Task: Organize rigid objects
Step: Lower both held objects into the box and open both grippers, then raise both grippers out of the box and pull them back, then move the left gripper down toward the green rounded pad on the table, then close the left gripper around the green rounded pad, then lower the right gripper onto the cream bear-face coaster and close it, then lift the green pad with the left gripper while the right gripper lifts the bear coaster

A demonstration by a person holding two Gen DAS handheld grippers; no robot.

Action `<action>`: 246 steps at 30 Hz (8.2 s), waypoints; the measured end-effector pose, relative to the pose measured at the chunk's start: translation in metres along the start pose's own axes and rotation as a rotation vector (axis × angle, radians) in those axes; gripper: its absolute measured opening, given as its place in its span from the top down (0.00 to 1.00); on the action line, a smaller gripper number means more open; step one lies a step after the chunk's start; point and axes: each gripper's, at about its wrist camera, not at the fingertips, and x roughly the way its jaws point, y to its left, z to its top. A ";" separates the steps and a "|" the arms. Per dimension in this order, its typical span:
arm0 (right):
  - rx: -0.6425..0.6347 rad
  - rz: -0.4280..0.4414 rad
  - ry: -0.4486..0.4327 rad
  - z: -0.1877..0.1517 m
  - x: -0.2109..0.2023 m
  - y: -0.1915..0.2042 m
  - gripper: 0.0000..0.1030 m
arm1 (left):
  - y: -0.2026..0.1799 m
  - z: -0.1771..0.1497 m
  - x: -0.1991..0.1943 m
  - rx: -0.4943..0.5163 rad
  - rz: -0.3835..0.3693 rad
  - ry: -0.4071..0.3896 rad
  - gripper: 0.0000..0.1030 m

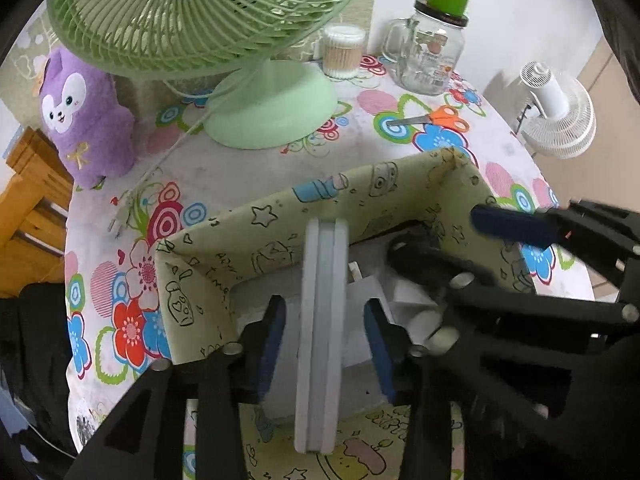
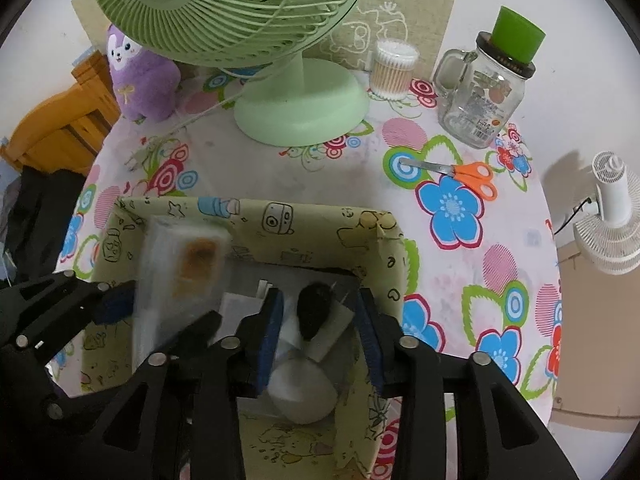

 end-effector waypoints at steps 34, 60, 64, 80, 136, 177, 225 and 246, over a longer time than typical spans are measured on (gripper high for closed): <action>-0.015 0.020 -0.064 -0.050 -0.063 0.014 0.12 | -0.008 -0.050 -0.059 -0.003 0.053 -0.055 0.14; -0.027 0.030 -0.100 -0.103 -0.096 0.006 0.12 | -0.031 -0.099 -0.083 -0.072 0.043 -0.069 0.14; -0.034 0.035 -0.100 -0.113 -0.094 0.003 0.12 | -0.034 -0.110 -0.079 -0.103 0.041 -0.061 0.14; -0.086 0.038 -0.069 -0.156 -0.074 0.001 0.12 | -0.058 -0.160 -0.065 -0.130 0.046 -0.078 0.08; -0.133 0.029 -0.048 -0.271 -0.017 -0.035 0.12 | -0.117 -0.247 -0.002 -0.178 0.019 -0.050 0.00; -0.090 0.062 -0.041 -0.221 -0.012 0.005 0.12 | -0.070 -0.214 -0.011 -0.197 0.103 -0.073 0.08; 0.019 -0.043 0.025 -0.148 0.046 0.071 0.25 | -0.004 -0.162 0.025 0.045 0.022 -0.012 0.08; 0.078 -0.054 0.025 -0.159 0.048 0.065 0.26 | 0.006 -0.163 0.023 0.041 0.019 -0.027 0.08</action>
